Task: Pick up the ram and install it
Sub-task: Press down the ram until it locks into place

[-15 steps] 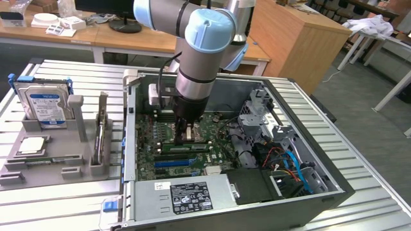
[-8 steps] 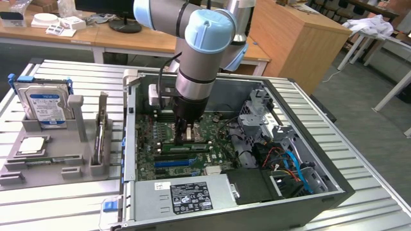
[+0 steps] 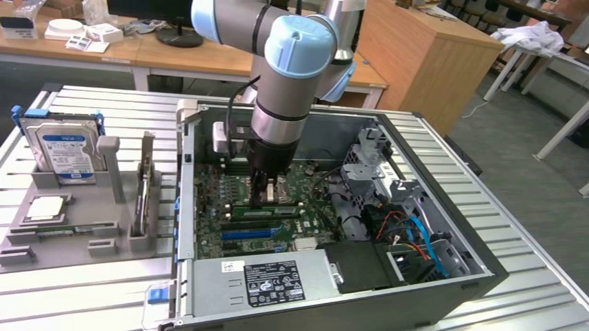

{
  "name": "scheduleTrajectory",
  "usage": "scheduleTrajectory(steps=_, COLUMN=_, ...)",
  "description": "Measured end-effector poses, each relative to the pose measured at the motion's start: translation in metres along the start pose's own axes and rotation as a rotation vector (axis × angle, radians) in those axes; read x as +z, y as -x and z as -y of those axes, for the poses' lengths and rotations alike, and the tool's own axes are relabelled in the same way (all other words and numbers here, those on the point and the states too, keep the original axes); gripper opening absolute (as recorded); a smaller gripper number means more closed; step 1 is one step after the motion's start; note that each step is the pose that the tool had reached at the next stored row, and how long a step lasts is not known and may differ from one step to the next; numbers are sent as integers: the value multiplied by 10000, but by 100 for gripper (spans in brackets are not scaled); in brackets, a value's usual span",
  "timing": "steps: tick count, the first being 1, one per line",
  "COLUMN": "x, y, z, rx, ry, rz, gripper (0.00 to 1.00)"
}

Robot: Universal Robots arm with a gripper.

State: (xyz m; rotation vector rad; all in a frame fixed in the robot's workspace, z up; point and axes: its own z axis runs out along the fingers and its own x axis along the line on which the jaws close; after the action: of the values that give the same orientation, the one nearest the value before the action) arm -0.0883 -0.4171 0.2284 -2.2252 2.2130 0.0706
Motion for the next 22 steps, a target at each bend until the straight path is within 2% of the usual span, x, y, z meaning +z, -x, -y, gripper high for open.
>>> scheduleTrajectory(steps=22, x=27, y=-1, z=1, rx=0, ry=-1, rz=-1, gripper=11)
